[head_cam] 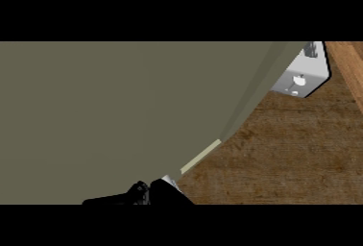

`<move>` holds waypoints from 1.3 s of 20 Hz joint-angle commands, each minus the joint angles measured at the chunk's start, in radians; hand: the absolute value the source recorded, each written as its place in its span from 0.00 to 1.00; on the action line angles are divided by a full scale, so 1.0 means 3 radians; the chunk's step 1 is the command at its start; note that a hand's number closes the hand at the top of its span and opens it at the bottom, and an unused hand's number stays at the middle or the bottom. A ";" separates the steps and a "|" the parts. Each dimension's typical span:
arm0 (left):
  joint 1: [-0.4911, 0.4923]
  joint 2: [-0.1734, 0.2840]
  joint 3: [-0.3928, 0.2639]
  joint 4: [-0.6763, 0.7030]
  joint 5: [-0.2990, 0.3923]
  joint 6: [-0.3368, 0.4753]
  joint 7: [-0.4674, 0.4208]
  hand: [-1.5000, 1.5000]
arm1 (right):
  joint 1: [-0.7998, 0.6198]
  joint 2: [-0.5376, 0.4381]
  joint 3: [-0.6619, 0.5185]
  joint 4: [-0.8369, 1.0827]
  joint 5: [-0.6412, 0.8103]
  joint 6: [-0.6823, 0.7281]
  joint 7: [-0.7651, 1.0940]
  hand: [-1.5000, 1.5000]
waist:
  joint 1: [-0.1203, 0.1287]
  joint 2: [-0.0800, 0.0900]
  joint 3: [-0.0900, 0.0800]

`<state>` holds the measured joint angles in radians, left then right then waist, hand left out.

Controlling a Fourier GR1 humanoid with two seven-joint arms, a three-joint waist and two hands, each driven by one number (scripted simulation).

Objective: Pick up the wine, place it into the cabinet and close the cabinet

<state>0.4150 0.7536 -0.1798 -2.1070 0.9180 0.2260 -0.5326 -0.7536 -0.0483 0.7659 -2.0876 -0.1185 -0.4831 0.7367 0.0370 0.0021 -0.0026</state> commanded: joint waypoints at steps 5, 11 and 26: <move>-0.0099 -0.0099 0.0111 0.0056 0.0029 -0.0035 0.0121 0.00 | -0.1251 0.0158 -0.0575 0.1296 -0.0589 -0.0165 -0.0321 1.00 | 0.0006 -0.0001 0.0003; -0.0034 -0.0242 -0.0008 0.0098 -0.0169 -0.0049 0.0043 0.00 | -0.1498 0.0149 -0.0851 0.2183 -0.0158 0.0281 -0.0792 1.00 | -0.0020 0.0001 0.0004; -0.0230 -0.0367 0.0081 -0.0022 -0.0370 0.0121 0.0374 0.00 | -0.1628 0.0161 -0.1525 0.3516 -0.0294 0.0866 -0.1660 1.00 | -0.0041 0.0006 0.0007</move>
<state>0.3409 0.6513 -0.1578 -2.1014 0.8261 0.2626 -0.4289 -1.2225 0.0006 0.3695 -1.1703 -0.2332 -0.2122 0.2876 0.0249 -0.0197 -0.0007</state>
